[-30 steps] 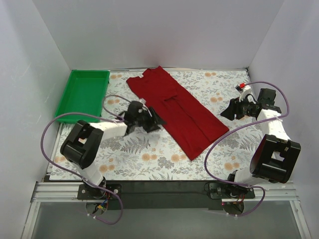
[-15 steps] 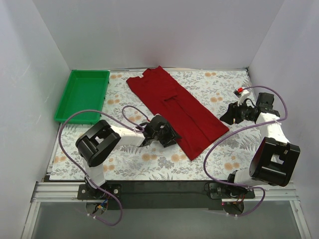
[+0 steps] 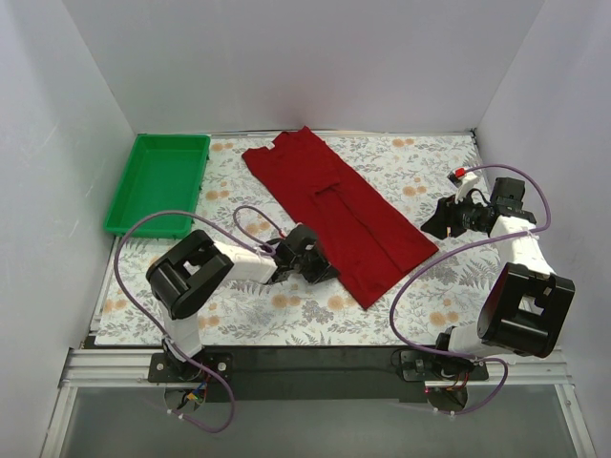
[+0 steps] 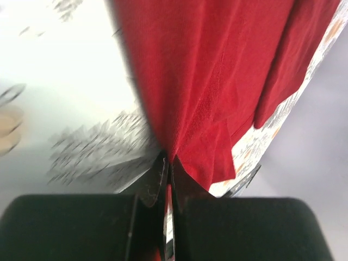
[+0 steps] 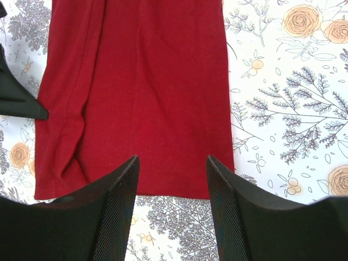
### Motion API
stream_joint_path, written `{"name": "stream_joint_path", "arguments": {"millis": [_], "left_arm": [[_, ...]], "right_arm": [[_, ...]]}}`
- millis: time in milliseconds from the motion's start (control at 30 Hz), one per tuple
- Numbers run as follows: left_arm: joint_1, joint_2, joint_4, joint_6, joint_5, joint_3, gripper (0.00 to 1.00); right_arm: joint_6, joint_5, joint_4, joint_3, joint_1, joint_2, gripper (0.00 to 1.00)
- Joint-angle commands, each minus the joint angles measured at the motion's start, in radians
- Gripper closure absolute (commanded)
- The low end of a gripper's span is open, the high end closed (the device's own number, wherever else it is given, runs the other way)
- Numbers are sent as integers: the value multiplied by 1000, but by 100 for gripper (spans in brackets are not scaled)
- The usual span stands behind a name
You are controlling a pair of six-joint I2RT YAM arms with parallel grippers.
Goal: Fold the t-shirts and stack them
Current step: Fold the tshirt
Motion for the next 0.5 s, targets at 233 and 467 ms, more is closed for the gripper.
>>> {"name": "stream_joint_path", "arguments": {"millis": [233,467], "left_arm": [[-12,-232,-28,-96,99,-304,100],[-12,-344,153,0,149,-453,69]], "right_arm": [[-16,-18,2,1,-6,-45,50],[-99,-66,-51,3,9,-44,49]]}}
